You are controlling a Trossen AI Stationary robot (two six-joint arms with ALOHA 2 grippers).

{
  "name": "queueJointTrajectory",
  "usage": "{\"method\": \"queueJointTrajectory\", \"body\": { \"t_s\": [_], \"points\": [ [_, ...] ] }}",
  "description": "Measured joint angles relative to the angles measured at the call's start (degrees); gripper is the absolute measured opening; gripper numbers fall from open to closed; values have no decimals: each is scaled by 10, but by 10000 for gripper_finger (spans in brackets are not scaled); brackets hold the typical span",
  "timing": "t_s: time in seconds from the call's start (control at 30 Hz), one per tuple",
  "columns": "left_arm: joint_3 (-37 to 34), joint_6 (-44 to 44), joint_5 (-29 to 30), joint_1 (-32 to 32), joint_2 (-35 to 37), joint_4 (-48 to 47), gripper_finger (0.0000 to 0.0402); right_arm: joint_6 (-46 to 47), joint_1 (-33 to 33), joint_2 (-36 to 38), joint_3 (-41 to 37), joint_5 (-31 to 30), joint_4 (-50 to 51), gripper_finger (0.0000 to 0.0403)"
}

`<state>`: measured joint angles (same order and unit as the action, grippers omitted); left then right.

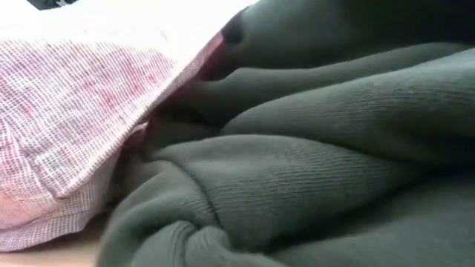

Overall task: Sort clothes
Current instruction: Put the green pants into the white laundry organizer

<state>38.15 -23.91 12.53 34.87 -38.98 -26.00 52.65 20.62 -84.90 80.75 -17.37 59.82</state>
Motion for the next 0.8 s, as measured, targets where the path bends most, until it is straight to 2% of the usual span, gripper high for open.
{"method": "queueJointTrajectory", "body": {
  "t_s": [0.17,0.33,0.5,0.8],
  "points": [
    [0,-5,0,0,0,0,106,9,16,39,40,-51,16,33],
    [0,-5,0,0,0,0,106,-35,27,32,139,-109,36,33],
    [0,-5,0,0,0,0,106,-111,28,-7,263,-152,45,33],
    [0,-5,13,0,0,0,106,-243,-1,-94,489,-195,44,33]
  ]
}}
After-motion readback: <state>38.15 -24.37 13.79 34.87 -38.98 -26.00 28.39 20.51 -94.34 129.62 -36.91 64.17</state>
